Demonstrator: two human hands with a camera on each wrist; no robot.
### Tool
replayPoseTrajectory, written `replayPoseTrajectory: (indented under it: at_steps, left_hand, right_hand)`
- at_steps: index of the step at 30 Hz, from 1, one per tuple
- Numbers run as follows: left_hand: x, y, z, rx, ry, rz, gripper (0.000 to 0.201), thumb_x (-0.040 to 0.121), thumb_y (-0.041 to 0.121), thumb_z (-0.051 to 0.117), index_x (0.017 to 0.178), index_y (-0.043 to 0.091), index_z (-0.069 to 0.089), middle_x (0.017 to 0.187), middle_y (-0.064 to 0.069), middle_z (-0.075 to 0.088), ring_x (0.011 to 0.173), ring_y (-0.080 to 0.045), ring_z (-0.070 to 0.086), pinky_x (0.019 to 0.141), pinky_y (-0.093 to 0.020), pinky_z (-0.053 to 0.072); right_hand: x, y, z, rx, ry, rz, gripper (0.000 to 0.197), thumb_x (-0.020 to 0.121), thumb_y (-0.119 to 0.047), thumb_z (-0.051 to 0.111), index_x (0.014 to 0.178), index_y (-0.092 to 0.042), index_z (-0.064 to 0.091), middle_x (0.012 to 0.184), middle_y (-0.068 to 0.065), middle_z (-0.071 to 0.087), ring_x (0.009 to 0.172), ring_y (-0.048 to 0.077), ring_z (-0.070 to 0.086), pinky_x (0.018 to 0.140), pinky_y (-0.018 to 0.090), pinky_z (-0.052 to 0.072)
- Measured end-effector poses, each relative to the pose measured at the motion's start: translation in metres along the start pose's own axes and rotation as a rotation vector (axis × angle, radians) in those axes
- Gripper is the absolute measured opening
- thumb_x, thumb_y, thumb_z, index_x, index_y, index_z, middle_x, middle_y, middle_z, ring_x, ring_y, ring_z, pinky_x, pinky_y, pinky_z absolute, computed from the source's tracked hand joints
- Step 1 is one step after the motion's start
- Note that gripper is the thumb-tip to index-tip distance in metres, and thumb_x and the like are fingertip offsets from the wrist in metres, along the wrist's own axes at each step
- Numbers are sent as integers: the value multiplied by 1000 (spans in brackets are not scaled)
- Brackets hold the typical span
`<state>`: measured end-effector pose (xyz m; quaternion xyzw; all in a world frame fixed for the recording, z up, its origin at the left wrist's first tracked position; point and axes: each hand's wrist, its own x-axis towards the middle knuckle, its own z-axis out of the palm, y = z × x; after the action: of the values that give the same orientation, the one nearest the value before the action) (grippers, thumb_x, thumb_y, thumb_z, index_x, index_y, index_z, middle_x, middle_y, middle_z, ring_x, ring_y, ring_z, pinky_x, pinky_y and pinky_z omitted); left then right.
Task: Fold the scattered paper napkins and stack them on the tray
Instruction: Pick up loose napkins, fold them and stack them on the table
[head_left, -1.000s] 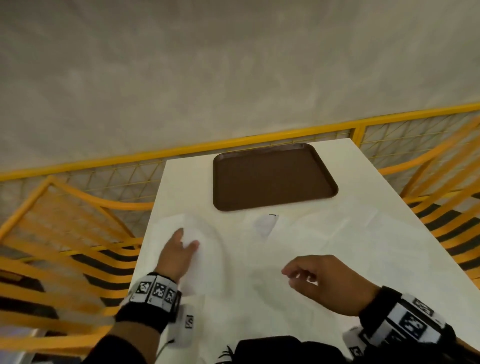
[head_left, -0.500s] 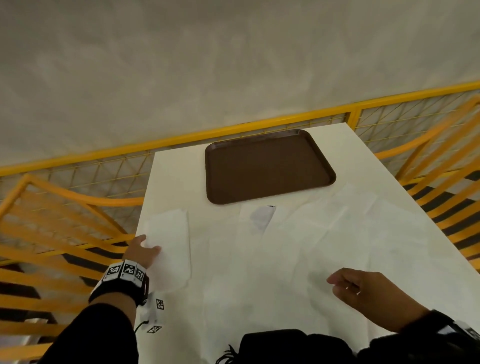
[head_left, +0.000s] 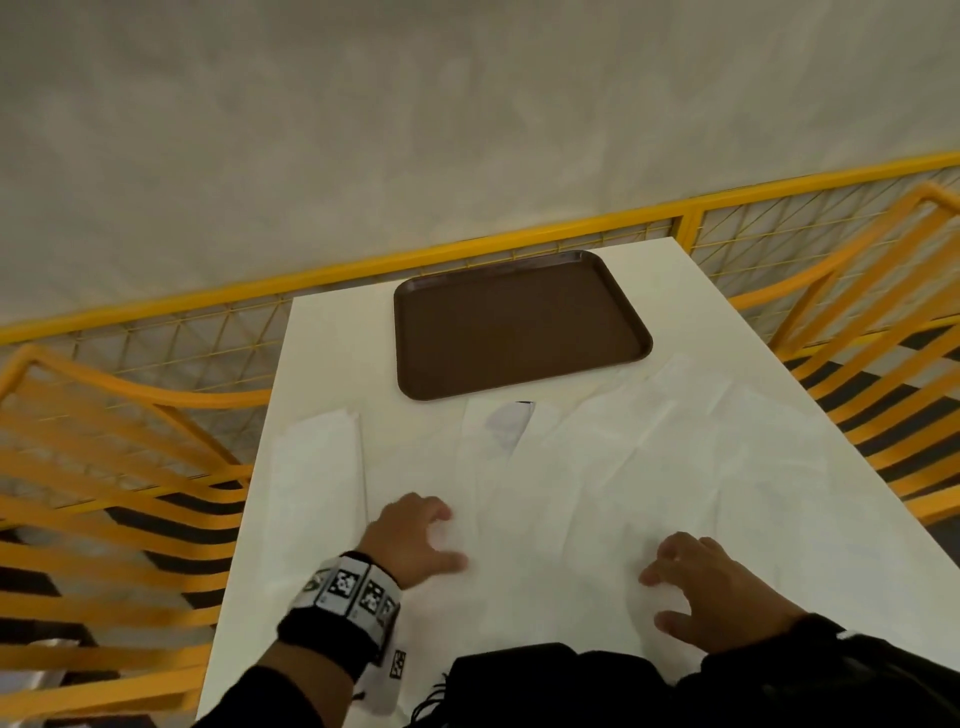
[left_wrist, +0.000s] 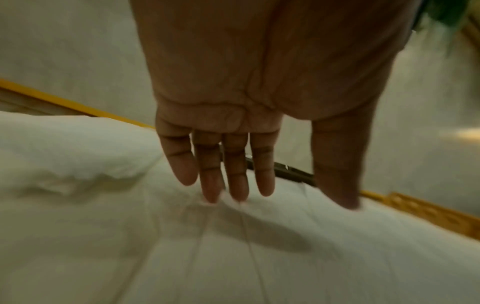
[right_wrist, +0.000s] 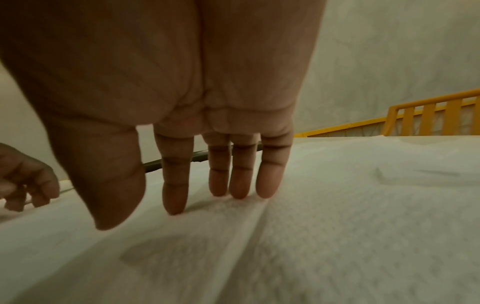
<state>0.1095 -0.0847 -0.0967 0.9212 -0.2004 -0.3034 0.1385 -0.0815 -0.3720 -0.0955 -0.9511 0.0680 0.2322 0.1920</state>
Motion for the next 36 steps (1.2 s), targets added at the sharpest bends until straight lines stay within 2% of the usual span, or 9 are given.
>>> replayPoseTrajectory:
  at_steps: [4,11,15,20,22,25,29,32,36]
  left_hand:
    - [-4,17,12,256,11,-7,53,66,49,71,110,33,45,108,10,54,109,-17,48,94,-34,34]
    - [-22,22,-10,76,101,157,12,83,42,61,78,40,50,87,14,54,94,-11,56,81,-26,41]
    - [-44,41,-39,-91,262,329,3,84,35,66,86,33,67,87,12,59,87,-8,58,83,-25,46]
    - [-70,81,-73,-71,405,555,18,81,40,57,88,32,72,83,14,63,82,-3,59,77,-25,49]
    - [-78,97,-85,-59,430,623,17,80,40,59,88,33,72,80,14,63,81,-3,59,74,-24,48]
    - [-86,114,-99,-86,550,679,22,79,45,60,94,35,72,84,15,63,82,-3,59,75,-24,48]
    - [-84,110,-102,-373,839,452,70,69,59,63,133,38,43,121,14,49,105,0,49,86,-13,38]
    - [-79,96,-89,-900,558,261,97,51,71,70,136,37,37,135,8,48,122,-12,49,99,-28,41]
    - [-70,82,-64,-1220,33,238,100,39,56,89,126,22,51,118,-1,69,111,-22,64,90,-36,51]
  right_hand:
    - [-3,1,2,12,12,11,46,84,-47,59,128,-39,50,130,-15,35,105,4,29,101,24,37]
    - [-3,2,-2,71,111,-21,40,88,-45,57,127,-38,50,131,-15,46,121,7,40,103,19,31]
    - [0,-18,-24,203,241,-119,54,84,-53,61,133,-46,39,126,-26,43,119,-1,42,95,10,28]
    - [8,-64,-63,347,332,-288,82,68,-75,55,140,-46,30,133,-32,36,121,-9,35,100,11,27]
    - [11,-82,-79,389,360,-324,70,72,-60,68,134,-42,41,129,-27,48,116,-7,44,97,12,33]
    - [14,-100,-102,406,440,-375,21,80,-45,70,97,-38,61,92,-15,68,85,-1,60,77,16,46]
    - [9,-100,-123,767,509,-294,13,80,-34,74,86,-25,67,81,-7,71,74,3,66,69,18,50]
    - [3,-95,-127,1315,410,-296,28,81,-20,72,107,-13,68,102,5,74,94,23,70,83,37,57]
    - [5,-89,-126,1601,368,-291,39,80,-15,67,117,-7,62,113,10,70,103,27,68,88,38,56]
